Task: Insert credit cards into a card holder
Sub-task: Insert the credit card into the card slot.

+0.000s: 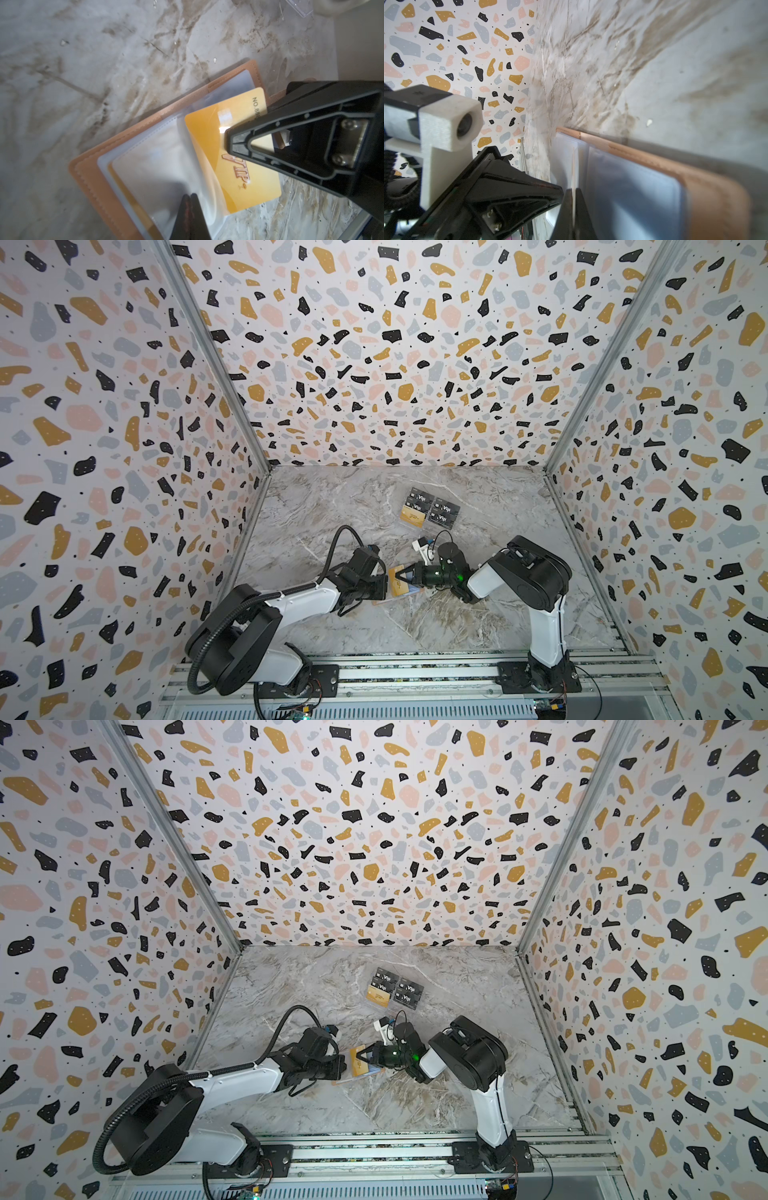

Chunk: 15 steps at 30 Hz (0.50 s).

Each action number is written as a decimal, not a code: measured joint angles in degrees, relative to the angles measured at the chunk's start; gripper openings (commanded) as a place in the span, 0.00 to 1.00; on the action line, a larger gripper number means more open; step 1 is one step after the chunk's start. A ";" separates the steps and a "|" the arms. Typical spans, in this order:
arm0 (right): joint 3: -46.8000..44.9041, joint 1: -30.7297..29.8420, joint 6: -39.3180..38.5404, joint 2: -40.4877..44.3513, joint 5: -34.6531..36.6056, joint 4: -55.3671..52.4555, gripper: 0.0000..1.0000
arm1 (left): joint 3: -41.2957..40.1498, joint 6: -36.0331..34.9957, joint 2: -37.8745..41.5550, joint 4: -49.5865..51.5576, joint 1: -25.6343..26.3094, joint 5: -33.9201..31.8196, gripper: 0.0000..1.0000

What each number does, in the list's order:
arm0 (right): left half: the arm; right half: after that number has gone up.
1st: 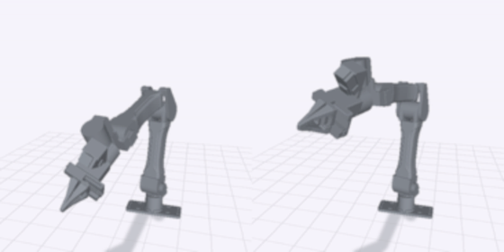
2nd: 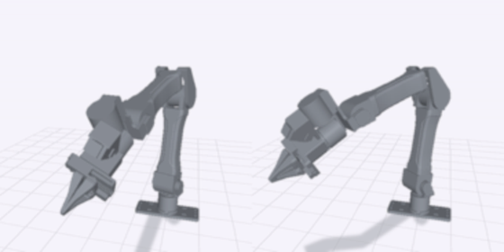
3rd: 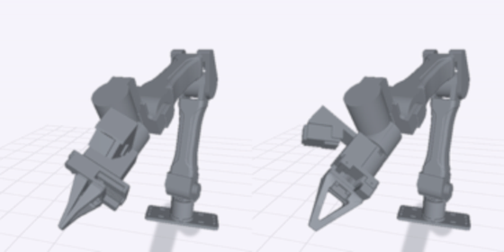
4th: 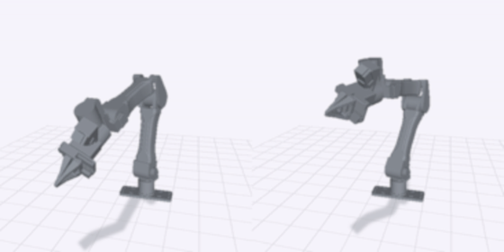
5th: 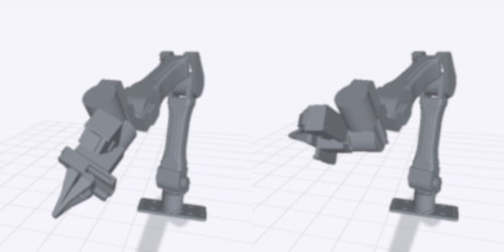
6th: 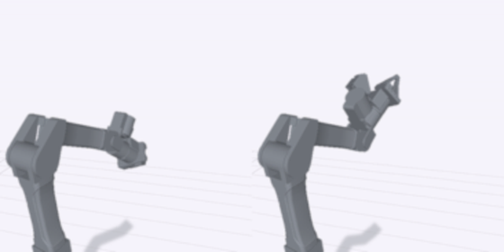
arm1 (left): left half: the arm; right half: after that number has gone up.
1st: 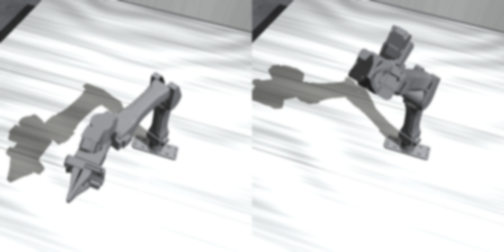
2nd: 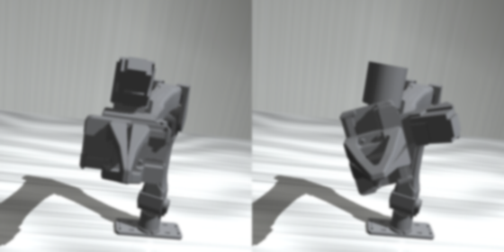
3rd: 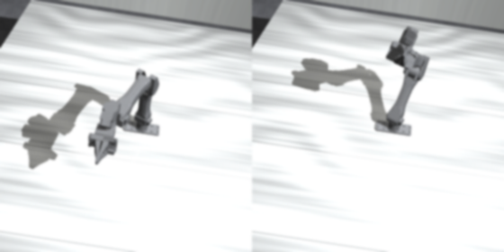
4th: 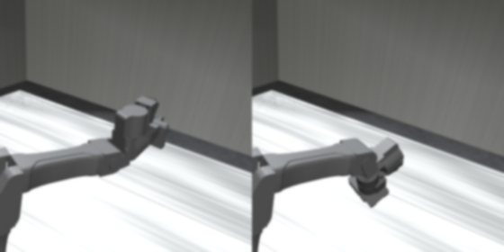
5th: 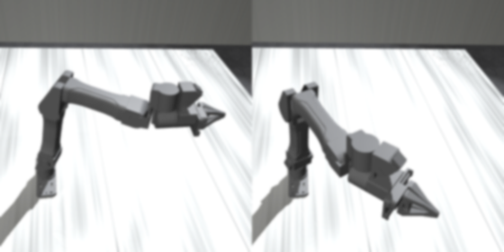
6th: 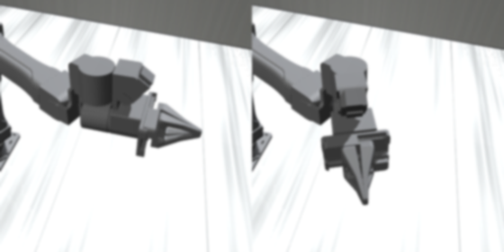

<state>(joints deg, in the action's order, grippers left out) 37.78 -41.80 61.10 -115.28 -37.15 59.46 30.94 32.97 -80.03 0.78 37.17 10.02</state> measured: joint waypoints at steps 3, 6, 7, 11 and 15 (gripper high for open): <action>-0.09 0.04 1.11 -0.35 -0.46 0.98 0.00 | 0.00 -0.02 -0.02 0.00 0.00 0.00 0.00; -0.09 0.07 1.60 -0.55 -0.85 1.31 0.00 | 0.00 -0.02 0.00 0.00 0.00 0.00 0.00; -0.07 0.07 1.62 -0.55 -0.92 1.22 0.00 | 0.00 0.00 0.00 0.00 0.00 0.00 0.00; 0.63 0.09 1.31 -0.55 -1.53 -0.42 0.00 | 0.00 0.00 -0.02 0.04 0.00 0.00 0.00; 2.01 0.07 0.31 -0.55 -2.32 -3.19 0.00 | 0.00 -0.02 0.00 0.04 0.00 0.00 0.00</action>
<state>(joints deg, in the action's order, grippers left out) 39.79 -41.74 61.41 -115.83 -39.46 56.27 30.94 32.95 -80.03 0.82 37.17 10.02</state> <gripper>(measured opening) 0.044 0.049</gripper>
